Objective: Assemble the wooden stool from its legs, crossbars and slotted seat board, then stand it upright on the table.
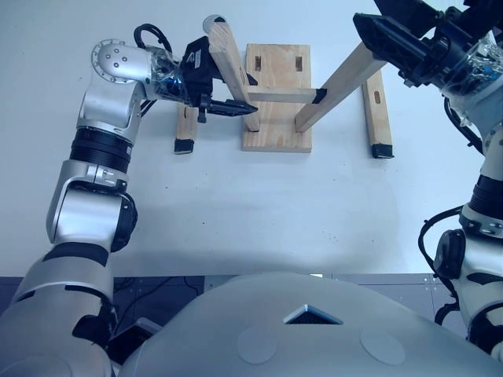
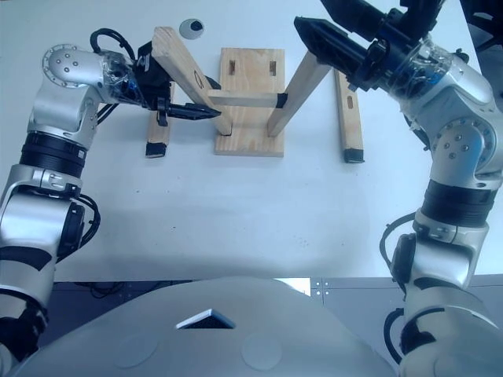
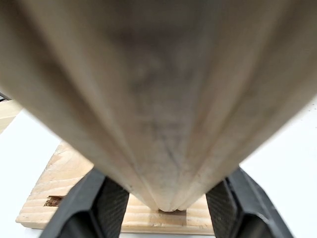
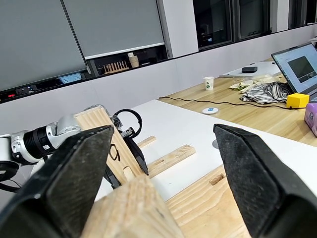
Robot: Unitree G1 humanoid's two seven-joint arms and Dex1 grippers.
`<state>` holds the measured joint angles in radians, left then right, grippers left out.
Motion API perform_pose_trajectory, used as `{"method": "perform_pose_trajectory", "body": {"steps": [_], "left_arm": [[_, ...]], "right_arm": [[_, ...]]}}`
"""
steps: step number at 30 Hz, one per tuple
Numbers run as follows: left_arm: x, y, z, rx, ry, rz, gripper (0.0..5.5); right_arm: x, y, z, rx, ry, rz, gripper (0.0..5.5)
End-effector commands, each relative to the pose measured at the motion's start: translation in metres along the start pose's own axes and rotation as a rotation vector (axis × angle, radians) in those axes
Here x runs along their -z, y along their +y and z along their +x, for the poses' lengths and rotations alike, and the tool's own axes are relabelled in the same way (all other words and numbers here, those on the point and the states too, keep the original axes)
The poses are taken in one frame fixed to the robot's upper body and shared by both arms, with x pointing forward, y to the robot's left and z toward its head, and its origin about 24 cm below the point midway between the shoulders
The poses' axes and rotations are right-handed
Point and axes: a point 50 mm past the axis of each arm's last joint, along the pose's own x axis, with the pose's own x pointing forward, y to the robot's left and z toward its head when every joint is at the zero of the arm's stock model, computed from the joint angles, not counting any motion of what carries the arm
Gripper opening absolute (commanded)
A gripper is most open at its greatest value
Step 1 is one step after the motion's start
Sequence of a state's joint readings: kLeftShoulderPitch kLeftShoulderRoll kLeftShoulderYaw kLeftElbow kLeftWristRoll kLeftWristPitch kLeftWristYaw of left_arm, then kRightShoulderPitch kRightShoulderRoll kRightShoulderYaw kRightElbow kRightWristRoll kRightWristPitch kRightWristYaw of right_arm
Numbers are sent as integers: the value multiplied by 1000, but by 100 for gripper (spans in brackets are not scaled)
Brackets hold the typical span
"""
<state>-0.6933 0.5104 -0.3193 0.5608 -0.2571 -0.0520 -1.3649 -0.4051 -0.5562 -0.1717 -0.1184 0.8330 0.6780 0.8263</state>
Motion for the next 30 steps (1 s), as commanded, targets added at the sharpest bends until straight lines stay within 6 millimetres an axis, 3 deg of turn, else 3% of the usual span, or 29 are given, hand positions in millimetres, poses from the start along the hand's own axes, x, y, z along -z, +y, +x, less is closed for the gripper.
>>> {"method": "perform_pose_trajectory", "body": {"steps": [1,4,7,10,15,18,20,22,27,30], "left_arm": [[129,-78,-7,228,659,-426,201],[150,-104,-8,284,690,-572,201],[164,-121,-5,310,730,-581,201],[162,-120,-1,263,693,-544,201],[107,-78,8,-36,370,-465,201],[64,-76,13,-144,207,-446,201],[48,-80,23,-241,149,-445,201],[39,-79,31,-348,118,-473,201],[1,-68,57,-573,18,-552,201],[-10,-78,73,-460,69,-506,201]], "right_arm": [[4,3,2,3,-13,3,371],[5,4,3,0,-12,9,371],[4,5,4,-2,-20,9,371],[-5,5,2,14,-58,-9,371],[-25,10,-12,84,-216,-40,371],[-26,40,-25,17,-290,-49,371],[-9,67,-34,-114,-197,-9,371],[6,78,-40,-159,-104,31,371],[70,73,-28,-50,169,-23,371],[125,62,-9,24,376,-261,371]]}}
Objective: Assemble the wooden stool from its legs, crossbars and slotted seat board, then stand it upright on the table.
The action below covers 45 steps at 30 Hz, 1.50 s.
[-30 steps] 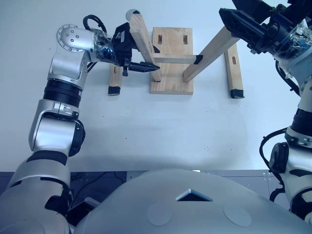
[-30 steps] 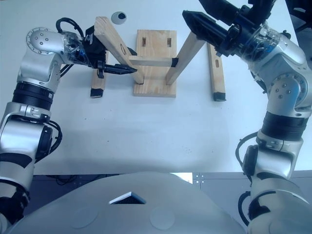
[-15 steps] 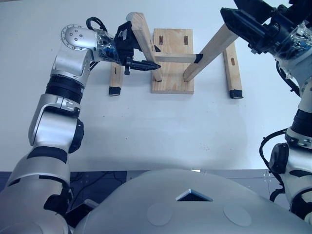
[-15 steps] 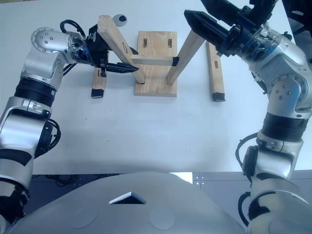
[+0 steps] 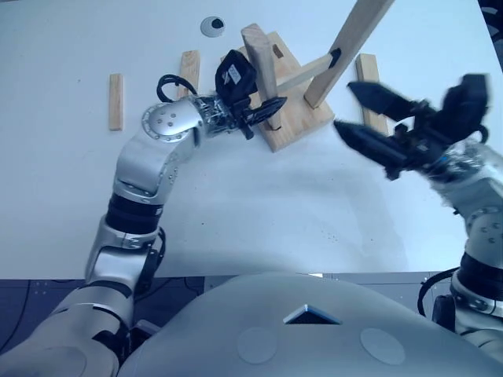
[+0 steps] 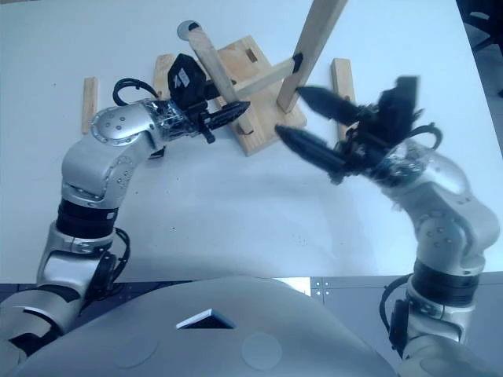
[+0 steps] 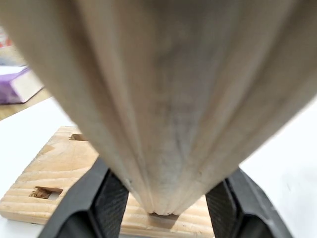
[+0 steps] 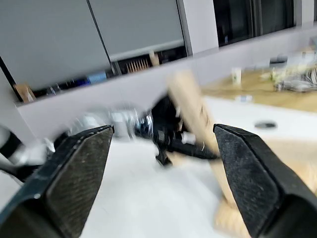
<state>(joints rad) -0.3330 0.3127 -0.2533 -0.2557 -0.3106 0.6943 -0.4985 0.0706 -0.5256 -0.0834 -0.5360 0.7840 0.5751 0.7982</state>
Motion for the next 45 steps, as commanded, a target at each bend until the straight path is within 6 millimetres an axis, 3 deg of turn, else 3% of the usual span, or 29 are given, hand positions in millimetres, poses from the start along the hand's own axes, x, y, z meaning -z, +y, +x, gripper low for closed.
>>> {"method": "perform_pose_trajectory", "body": {"steps": [1,2,8,14,20,25,30,38,41,43,45], "left_arm": [[27,-27,7,104,206,-89,201],[26,-26,7,104,204,-89,238],[21,-4,-2,67,229,-43,339],[17,22,-32,226,333,94,342],[8,44,-64,441,329,166,344],[-6,69,-54,390,195,180,344],[-7,86,-44,311,126,157,344],[3,98,-28,231,98,137,344],[7,102,-12,193,88,130,344],[7,105,5,135,81,152,344],[6,108,19,64,64,172,344]], "right_arm": [[67,-14,29,106,305,-293,371],[74,-15,33,120,309,-297,371],[97,-24,47,279,205,-305,371],[104,-30,57,339,149,-297,371],[106,-31,57,343,114,-270,272],[106,-32,54,275,90,-252,186],[105,-43,37,170,128,-278,101],[93,-52,-10,-86,268,-222,96],[91,-54,-13,-195,361,-223,96],[86,-65,-9,-178,394,-262,96],[79,-76,-8,-144,392,-275,151]]}}
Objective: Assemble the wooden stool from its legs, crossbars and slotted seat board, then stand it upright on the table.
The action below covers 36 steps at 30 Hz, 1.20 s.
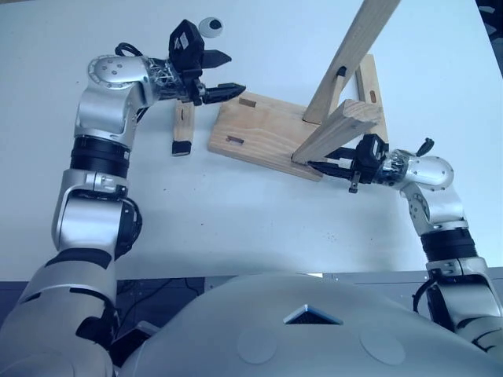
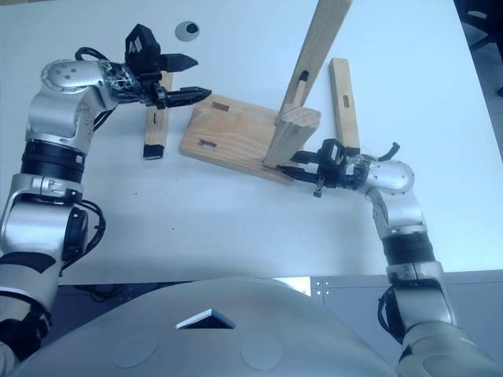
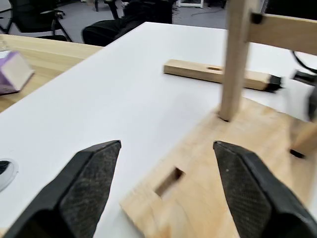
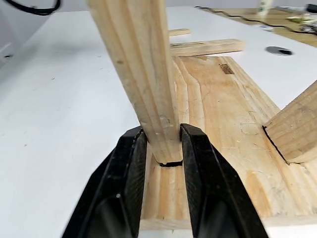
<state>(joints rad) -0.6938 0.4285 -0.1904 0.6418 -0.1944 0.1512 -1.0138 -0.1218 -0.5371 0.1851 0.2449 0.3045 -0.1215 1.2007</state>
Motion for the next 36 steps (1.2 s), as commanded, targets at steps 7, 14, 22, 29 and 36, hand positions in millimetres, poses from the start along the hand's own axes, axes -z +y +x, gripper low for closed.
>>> {"method": "perform_pose_trajectory", "body": {"steps": [7,14,22,29,36], "left_arm": [[7,25,33,-375,123,205,344],[47,20,19,-340,358,375,344],[71,-4,24,-115,423,466,344],[102,-19,-9,111,467,430,344],[86,-51,0,308,187,320,344]], "right_arm": [[-8,-4,-36,18,91,-14,274],[-7,43,-15,-151,130,73,299],[20,35,7,2,301,86,299],[30,5,11,224,321,67,299],[23,-21,52,417,235,82,299]]}}
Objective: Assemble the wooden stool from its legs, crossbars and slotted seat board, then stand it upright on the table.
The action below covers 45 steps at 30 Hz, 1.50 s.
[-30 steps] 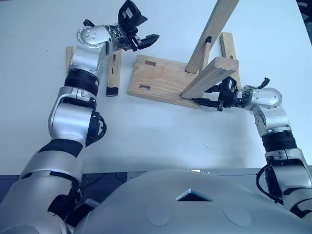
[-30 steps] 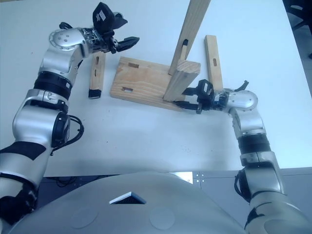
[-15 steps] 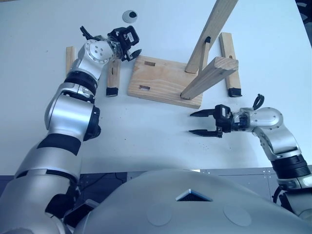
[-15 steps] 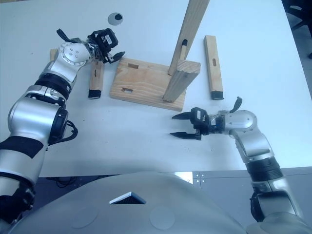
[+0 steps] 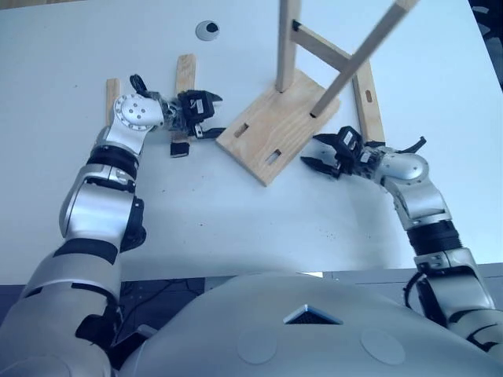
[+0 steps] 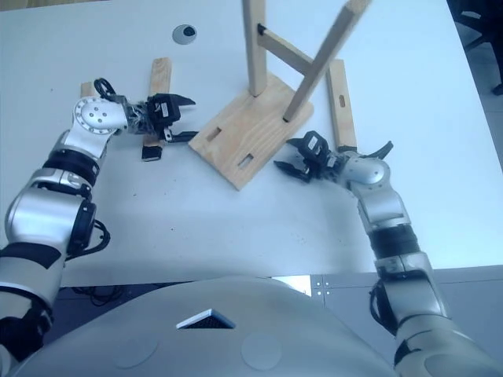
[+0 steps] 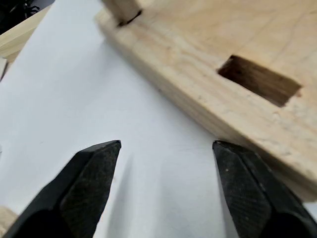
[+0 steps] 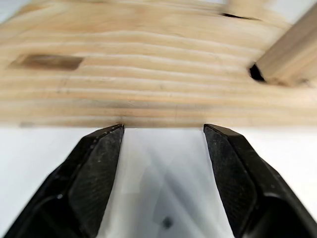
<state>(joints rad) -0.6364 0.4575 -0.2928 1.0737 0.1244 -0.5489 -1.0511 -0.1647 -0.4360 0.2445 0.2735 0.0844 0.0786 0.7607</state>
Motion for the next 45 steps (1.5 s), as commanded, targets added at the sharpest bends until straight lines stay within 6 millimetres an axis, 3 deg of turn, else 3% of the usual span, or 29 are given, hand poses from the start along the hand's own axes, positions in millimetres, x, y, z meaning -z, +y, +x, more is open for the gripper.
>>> {"method": "perform_pose_trajectory", "body": {"steps": [1,5,8,15,20,23,24,26,29,32,35,42,45], "left_arm": [[-15,-26,22,135,-102,-18,344],[-27,-23,22,109,-134,-21,344],[-24,-16,18,61,-89,-15,344],[-19,-7,2,-3,-57,-10,344],[-25,-2,-33,-115,-122,-39,344],[-26,16,-68,-384,-221,-198,344],[-22,21,-78,-480,-235,-264,344],[6,31,-106,-771,-161,-420,344],[45,22,-128,-1000,53,-586,344],[64,1,-123,-1034,132,-762,344],[71,-13,-115,-1035,165,-838,344],[90,-28,-116,-1079,215,-992,344],[94,-32,-115,-1082,224,-1033,295]], "right_arm": [[-5,0,28,88,16,21,299],[-8,-7,36,162,14,40,299],[-8,-5,35,151,6,42,299],[-16,-7,10,178,-34,21,299],[-51,-18,-17,309,-211,-7,299],[-60,-24,-33,411,-282,3,299],[-60,-25,-36,431,-290,8,299],[-55,-27,-41,466,-284,25,299],[-48,-27,-45,483,-265,31,299],[-48,-27,-47,485,-261,24,299],[-45,-27,-47,491,-255,28,299],[-42,-25,-45,474,-242,35,299],[-41,-23,-44,468,-235,42,301]]}}
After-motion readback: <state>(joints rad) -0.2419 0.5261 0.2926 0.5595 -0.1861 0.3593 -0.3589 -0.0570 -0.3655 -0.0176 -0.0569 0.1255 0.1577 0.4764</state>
